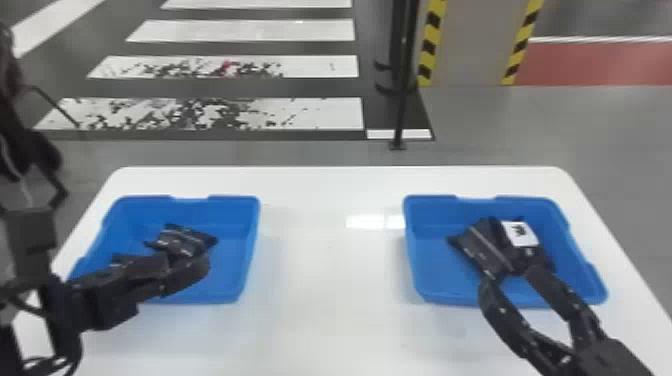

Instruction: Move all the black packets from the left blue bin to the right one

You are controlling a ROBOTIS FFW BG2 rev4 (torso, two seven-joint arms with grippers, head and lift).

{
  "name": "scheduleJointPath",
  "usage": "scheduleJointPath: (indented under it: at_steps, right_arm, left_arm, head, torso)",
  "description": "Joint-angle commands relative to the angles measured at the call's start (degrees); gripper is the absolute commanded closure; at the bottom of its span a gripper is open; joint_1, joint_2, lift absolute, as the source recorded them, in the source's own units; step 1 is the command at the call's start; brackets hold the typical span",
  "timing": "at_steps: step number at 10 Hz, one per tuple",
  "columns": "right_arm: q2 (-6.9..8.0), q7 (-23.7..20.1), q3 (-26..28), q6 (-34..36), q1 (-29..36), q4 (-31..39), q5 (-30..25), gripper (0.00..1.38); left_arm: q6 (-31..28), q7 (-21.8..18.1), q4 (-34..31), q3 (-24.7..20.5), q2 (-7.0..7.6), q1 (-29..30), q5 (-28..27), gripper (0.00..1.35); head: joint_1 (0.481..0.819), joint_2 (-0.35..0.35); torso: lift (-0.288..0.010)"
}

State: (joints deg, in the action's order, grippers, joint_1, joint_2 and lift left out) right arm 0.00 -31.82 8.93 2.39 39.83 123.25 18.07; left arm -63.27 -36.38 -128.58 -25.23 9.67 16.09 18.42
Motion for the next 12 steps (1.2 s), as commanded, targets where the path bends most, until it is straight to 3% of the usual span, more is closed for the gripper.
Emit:
scheduleJointPath:
  at_steps: [1, 4, 9, 12]
  right_arm:
    - [0.05, 0.0, -0.5, 0.0, 0.1, -0.6, 0.7, 0.34]
    - [0.05, 0.0, -0.9, 0.6, 0.0, -1.7, 1.4, 0.34]
    - [0.05, -0.3, -1.6, 2.1, -0.6, -2.9, 2.3, 0.34]
    - [0.05, -0.3, -1.8, 2.2, -1.0, -3.9, 2.4, 0.34]
  left_arm:
    - [-0.9, 0.0, 3.8, -2.3, 0.79, -4.7, -4.8, 0.18]
    - [-1.0, 1.5, 16.2, -2.0, 2.37, -15.7, -7.7, 0.18]
    - [-4.4, 6.5, 35.1, 2.4, 5.18, -28.0, -10.6, 0.18]
    - [-4.4, 10.3, 44.7, 4.5, 5.45, -33.7, -11.4, 0.18]
  head:
    - [0.695, 0.111]
    - [0.695, 0.232]
    - [0.695, 0.262]
    - [0.695, 0.278]
  torso:
    - [-0.121]
    - [-0.121]
    - [-0.121]
    - [-0.121]
